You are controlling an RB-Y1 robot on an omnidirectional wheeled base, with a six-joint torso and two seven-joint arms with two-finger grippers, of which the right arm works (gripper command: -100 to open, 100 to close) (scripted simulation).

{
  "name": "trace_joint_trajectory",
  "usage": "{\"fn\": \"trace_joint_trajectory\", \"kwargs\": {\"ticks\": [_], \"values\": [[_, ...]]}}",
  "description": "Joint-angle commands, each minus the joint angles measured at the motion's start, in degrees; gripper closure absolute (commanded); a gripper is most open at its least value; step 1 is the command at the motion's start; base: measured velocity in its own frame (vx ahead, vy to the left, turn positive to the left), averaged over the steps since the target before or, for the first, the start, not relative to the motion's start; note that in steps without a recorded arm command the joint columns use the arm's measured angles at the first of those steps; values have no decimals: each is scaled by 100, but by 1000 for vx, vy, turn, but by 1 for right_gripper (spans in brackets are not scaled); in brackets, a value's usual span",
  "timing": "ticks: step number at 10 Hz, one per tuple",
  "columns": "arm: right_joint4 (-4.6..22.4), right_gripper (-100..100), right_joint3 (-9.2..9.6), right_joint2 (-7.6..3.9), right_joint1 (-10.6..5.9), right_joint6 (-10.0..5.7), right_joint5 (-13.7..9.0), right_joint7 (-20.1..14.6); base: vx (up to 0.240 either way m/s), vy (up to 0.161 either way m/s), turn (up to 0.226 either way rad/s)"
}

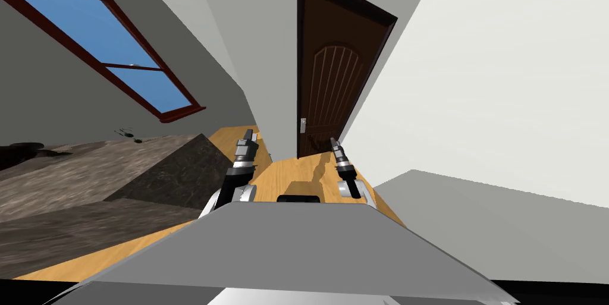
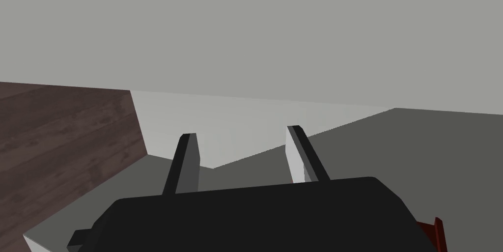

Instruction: Pull the door open

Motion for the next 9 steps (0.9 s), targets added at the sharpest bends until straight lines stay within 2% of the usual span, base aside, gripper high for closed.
{"fn": "trace_joint_trajectory", "kwargs": {"ticks": [1, 3, 4, 8, 9], "values": [[166, -100, -8, -18, -70, -43, 138, 126, 114, 43, -28], [338, -100, -12, -34, -146, -75, 296, 257, 83, 48, -29], [509, -100, -15, -48, -221, -108, 453, 389, 130, 67, -61], [852, -100, -21, -75, -370, -172, 767, 651, 111, 61, -36], [1019, -100, -25, -86, -443, -204, 920, 779, 137, 58, -44]]}}
